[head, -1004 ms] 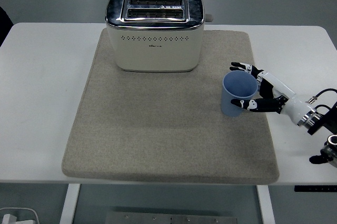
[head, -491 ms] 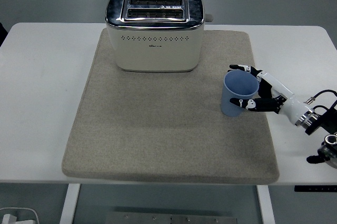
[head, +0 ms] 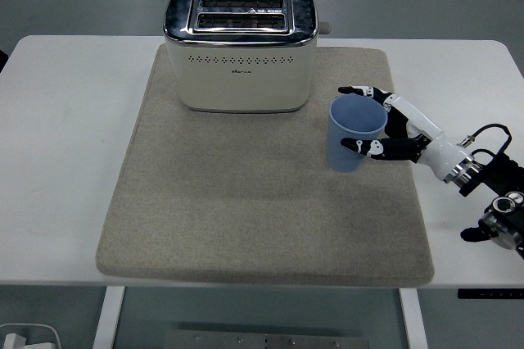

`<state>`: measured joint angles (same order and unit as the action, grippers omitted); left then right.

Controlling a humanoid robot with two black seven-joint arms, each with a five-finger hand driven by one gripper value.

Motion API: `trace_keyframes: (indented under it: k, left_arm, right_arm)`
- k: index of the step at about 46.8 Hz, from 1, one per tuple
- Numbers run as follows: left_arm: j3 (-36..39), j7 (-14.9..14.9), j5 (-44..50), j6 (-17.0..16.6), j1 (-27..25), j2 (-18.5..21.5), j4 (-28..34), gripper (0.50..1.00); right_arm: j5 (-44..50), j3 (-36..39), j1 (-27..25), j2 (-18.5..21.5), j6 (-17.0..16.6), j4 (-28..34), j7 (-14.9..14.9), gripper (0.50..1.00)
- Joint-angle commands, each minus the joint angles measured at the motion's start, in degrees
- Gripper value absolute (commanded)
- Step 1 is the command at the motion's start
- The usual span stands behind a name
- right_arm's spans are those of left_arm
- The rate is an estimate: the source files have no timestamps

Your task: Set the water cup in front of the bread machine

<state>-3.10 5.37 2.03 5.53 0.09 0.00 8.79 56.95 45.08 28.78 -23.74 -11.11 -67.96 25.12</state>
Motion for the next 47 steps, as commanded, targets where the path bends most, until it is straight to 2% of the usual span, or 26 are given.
trace_keyframes:
  k: [1, 13, 19, 24, 37, 47]
  left_arm:
    - [0.0, 0.0, 0.0, 0.0, 0.0, 0.0, 0.0, 1.0]
    - [0.0, 0.0, 0.0, 0.0, 0.0, 0.0, 0.0, 1.0]
    - [0.0, 0.0, 0.0, 0.0, 0.0, 0.0, 0.0, 1.0]
    - [0.0, 0.0, 0.0, 0.0, 0.0, 0.0, 0.0, 1.0]
    - [0.0, 0.0, 0.0, 0.0, 0.0, 0.0, 0.0, 1.0]
    - [0.0, 0.0, 0.0, 0.0, 0.0, 0.0, 0.0, 1.0]
  right_arm:
    - [0.2, -0.1, 0.9, 1.4, 0.2, -0.1, -0.4, 0.619]
    - [1.0, -3.2, 3.9, 6.7, 0.7, -0.1, -2.1, 0.623]
    - [1.1, -5.1, 5.9, 9.1, 3.3, 0.0, -2.8, 0.623]
    - [1.2, -6.7, 7.6, 11.5, 4.0, 0.6, -3.5, 0.623]
    - [1.1, -7.2, 9.9, 18.9, 6.3, 4.1, -3.6, 0.625]
    - [1.1, -7.7, 11.1, 23.1, 7.9, 6.7, -3.6, 0.627]
